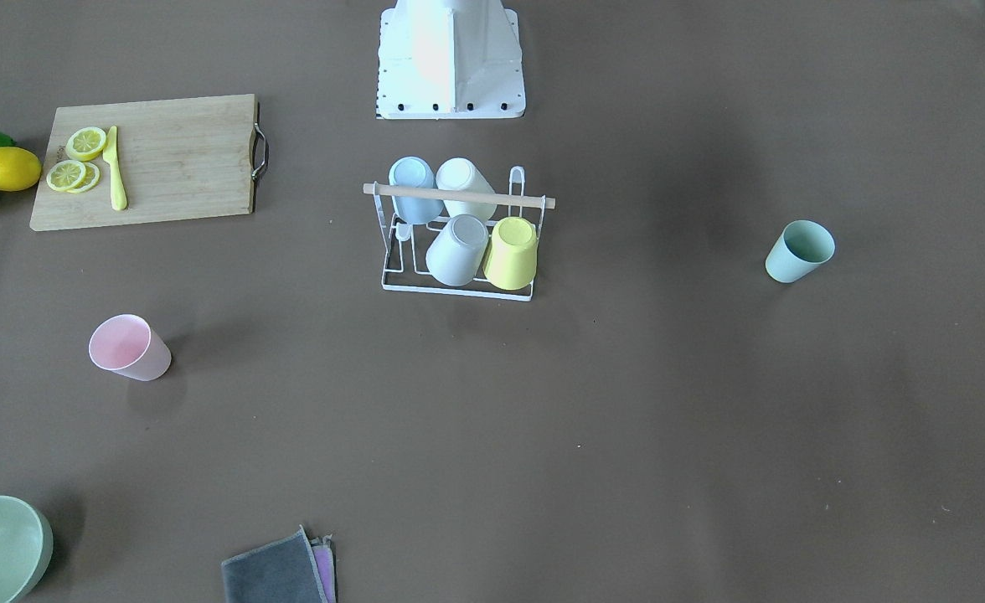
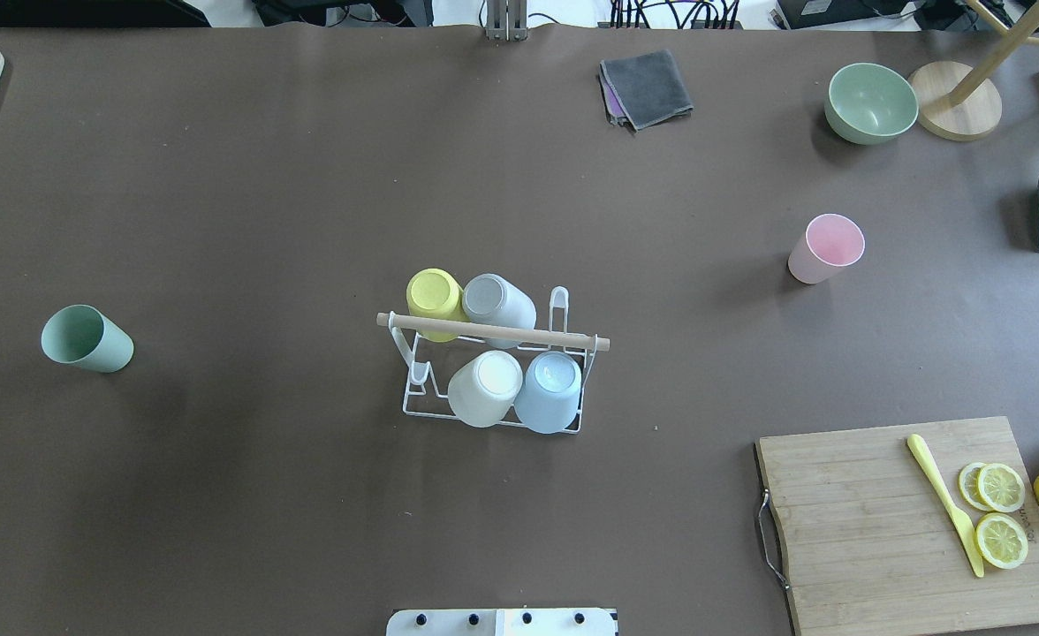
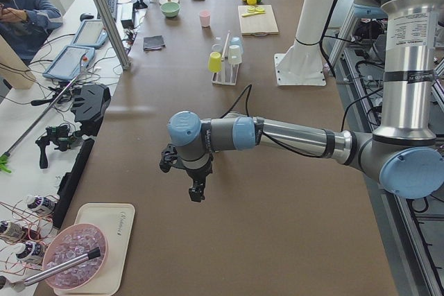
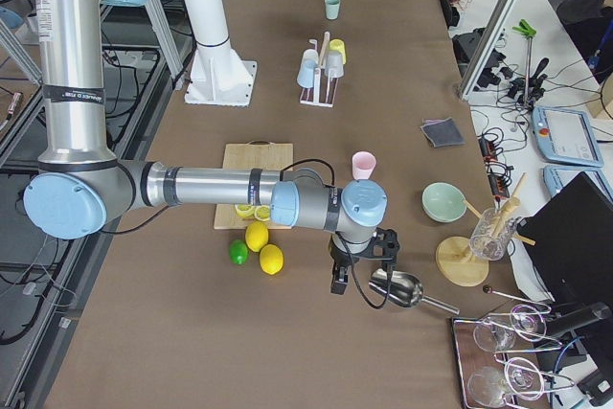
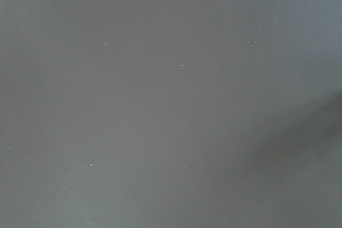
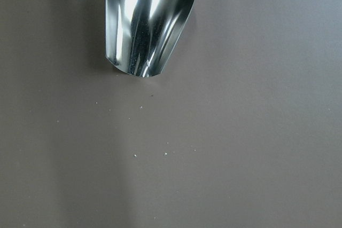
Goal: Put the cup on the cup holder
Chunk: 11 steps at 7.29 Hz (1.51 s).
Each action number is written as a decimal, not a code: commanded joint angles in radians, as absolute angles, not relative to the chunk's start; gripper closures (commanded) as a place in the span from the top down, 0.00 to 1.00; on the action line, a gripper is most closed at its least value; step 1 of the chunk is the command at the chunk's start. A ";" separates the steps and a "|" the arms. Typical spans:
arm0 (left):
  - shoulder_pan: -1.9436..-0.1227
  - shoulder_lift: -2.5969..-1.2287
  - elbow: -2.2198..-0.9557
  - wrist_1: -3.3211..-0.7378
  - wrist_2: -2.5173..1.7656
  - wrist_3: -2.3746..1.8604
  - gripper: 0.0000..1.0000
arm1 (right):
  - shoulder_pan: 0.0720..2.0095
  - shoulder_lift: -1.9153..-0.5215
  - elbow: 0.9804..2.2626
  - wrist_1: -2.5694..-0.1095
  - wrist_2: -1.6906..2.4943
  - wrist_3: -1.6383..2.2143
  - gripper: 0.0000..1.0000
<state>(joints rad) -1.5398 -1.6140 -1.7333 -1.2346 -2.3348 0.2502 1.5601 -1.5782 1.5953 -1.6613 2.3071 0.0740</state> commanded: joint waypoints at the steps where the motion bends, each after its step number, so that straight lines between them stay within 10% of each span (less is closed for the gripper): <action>1: -1.427 -1.886 -1.611 -1.013 -2.263 0.252 0.98 | 1.560 -1.575 1.597 -1.661 2.306 0.077 1.00; 11: -1.203 -2.232 -1.425 -0.808 -2.007 0.250 0.98 | 1.339 -1.312 1.560 -1.583 2.301 0.204 1.00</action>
